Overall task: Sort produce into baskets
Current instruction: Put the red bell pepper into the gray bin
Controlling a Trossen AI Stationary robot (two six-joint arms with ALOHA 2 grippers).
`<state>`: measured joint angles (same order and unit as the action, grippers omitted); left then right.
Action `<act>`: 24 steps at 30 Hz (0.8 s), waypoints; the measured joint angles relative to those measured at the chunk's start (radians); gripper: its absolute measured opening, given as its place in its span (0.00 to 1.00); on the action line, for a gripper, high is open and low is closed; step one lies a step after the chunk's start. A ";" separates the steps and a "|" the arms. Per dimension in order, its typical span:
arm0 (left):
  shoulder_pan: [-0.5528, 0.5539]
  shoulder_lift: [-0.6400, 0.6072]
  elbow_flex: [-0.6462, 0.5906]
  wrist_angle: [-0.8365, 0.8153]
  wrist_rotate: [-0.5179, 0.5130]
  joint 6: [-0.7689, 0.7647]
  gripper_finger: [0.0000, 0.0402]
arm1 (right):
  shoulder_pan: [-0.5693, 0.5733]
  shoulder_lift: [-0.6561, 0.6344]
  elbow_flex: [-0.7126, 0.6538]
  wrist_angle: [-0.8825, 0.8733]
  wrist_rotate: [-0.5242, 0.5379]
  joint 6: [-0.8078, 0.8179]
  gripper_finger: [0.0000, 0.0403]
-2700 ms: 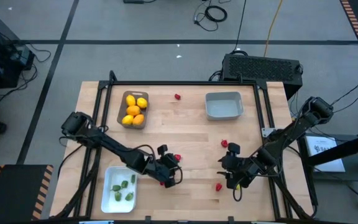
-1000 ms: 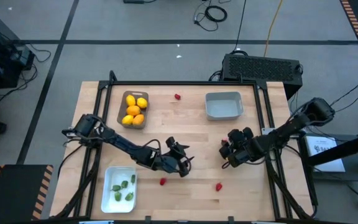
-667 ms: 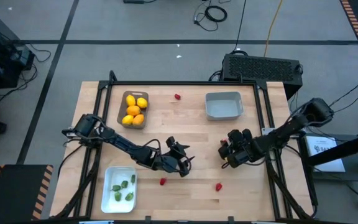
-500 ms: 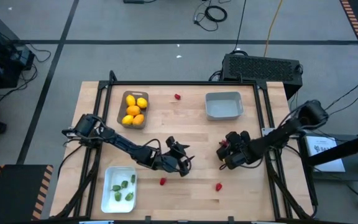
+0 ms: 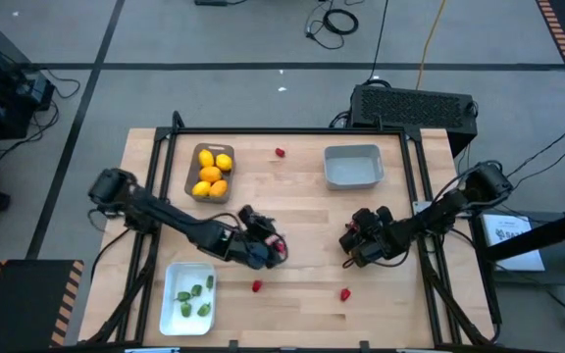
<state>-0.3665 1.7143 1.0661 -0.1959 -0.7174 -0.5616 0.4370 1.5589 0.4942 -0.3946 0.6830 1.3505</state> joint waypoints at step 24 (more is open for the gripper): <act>0.242 -0.131 -0.024 -0.534 -0.585 -0.177 0.65 | -0.306 -0.224 0.382 -0.305 0.049 -0.435 0.24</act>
<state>-0.1245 1.5838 1.0422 -0.7302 -1.3021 -0.7381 0.1314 1.3349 0.8759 -0.6993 0.7315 0.9151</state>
